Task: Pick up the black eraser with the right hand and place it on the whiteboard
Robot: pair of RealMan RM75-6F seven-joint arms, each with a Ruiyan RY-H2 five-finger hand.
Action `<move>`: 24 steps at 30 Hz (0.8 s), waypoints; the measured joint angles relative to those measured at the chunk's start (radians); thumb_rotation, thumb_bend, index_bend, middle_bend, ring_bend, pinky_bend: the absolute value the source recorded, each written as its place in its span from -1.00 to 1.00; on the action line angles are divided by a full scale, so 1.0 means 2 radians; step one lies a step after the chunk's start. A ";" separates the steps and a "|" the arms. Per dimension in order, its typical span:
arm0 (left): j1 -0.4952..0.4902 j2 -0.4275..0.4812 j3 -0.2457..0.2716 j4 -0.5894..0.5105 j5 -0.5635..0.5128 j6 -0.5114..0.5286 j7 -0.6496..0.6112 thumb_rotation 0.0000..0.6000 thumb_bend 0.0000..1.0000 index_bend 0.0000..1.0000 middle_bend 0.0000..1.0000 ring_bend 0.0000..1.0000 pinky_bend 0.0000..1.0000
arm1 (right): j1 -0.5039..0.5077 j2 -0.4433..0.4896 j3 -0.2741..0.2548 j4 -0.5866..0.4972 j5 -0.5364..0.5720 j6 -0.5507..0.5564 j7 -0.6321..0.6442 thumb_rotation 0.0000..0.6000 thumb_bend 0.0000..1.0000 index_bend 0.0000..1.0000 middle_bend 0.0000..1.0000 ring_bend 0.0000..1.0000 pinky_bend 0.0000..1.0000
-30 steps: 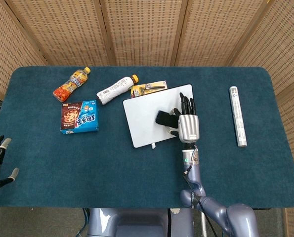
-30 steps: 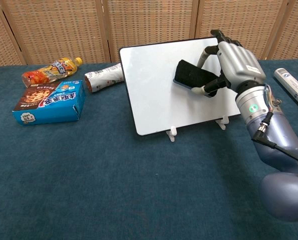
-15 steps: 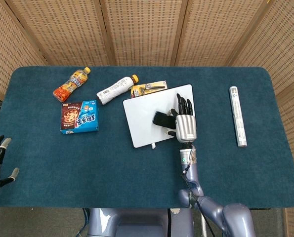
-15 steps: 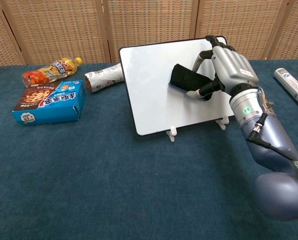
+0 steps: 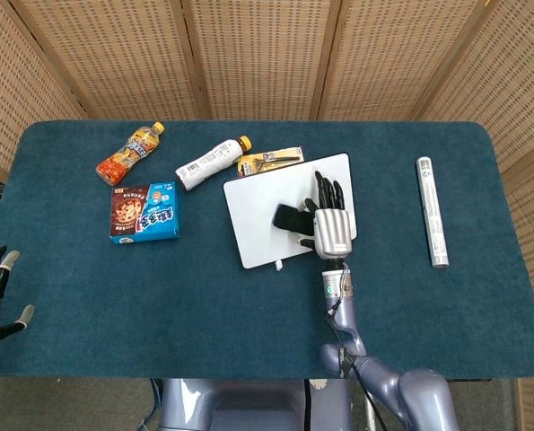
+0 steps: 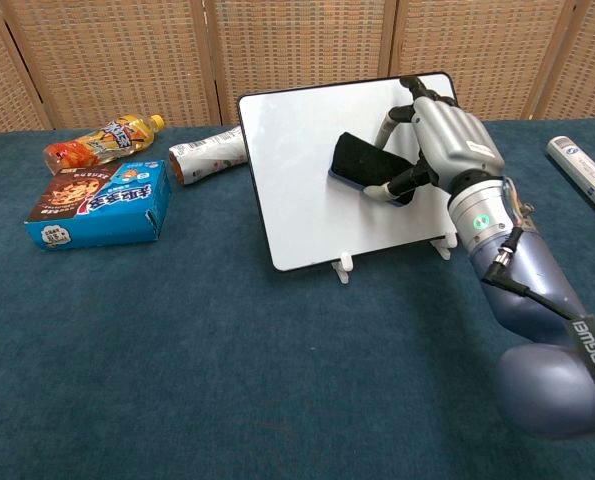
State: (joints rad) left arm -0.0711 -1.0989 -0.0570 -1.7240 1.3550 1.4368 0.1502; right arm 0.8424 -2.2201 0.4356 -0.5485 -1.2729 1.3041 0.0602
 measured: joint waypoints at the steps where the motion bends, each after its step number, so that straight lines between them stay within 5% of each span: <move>1: 0.000 0.000 0.000 0.000 0.000 0.000 0.000 1.00 -0.35 -1.00 -1.00 -1.00 -1.00 | 0.000 0.000 0.000 0.001 0.000 -0.001 0.000 1.00 -0.74 0.03 -1.00 -1.00 -1.00; 24: -0.002 0.000 0.001 0.000 -0.001 -0.003 -0.001 1.00 -0.36 -1.00 -1.00 -1.00 -1.00 | 0.006 -0.007 -0.006 0.009 0.003 -0.007 0.012 1.00 -0.74 0.03 -1.00 -1.00 -1.00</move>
State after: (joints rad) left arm -0.0747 -1.0993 -0.0559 -1.7233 1.3529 1.4317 0.1482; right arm 0.8540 -2.2335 0.4241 -0.5313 -1.2677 1.2907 0.0843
